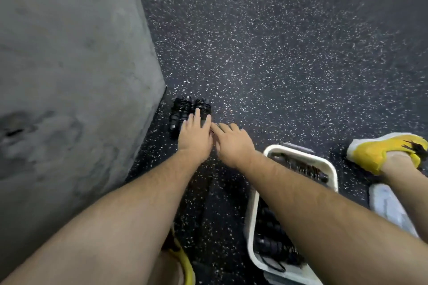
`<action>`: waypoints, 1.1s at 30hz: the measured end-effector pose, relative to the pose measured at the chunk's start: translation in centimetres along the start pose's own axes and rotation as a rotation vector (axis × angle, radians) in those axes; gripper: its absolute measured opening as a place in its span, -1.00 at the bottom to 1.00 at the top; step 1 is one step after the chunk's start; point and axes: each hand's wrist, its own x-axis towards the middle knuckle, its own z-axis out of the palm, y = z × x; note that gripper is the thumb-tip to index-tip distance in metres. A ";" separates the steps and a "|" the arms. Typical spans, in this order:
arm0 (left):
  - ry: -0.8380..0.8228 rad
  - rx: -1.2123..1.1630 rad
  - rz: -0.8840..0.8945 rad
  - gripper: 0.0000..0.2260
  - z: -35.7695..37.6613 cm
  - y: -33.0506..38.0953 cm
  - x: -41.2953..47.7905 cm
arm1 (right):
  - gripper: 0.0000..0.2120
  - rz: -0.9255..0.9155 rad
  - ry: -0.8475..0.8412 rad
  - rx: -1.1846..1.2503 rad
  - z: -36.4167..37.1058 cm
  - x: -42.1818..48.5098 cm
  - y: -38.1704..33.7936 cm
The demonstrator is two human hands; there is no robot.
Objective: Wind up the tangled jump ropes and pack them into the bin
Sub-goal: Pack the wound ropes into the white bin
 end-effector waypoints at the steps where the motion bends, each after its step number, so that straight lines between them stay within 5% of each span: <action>1: -0.045 0.007 -0.044 -0.45 0.9 -0.9 0.5 | -0.44 -0.014 -0.041 0.000 0.7 0.7 -0.3; 5: -0.142 0.047 -0.091 -0.46 3.8 -2.6 2.4 | -0.43 -0.011 -0.103 0.011 2.9 2.0 -0.8; 11: 0.103 -0.010 -0.073 -0.65 3.7 -1.3 3.6 | -0.43 0.058 -0.100 0.035 4.0 1.6 -0.6; 17: 0.133 -0.048 0.051 -0.71 4.1 -2.5 2.0 | -0.41 0.091 -0.112 0.001 3.0 0.1 -0.1; 22: -0.015 -0.530 0.010 -0.86 4.9 -0.6 -1.2 | -0.38 0.110 -0.106 0.003 2.0 -2.4 0.4; 26: 0.080 -0.911 -0.185 -0.86 4.9 2.0 -3.1 | -0.32 0.105 -0.078 -0.008 1.2 -4.9 1.1; 33: 0.285 -1.035 0.002 -0.84 -3.4 4.0 -4.5 | -0.23 0.068 0.131 -0.051 -3.3 -8.9 3.8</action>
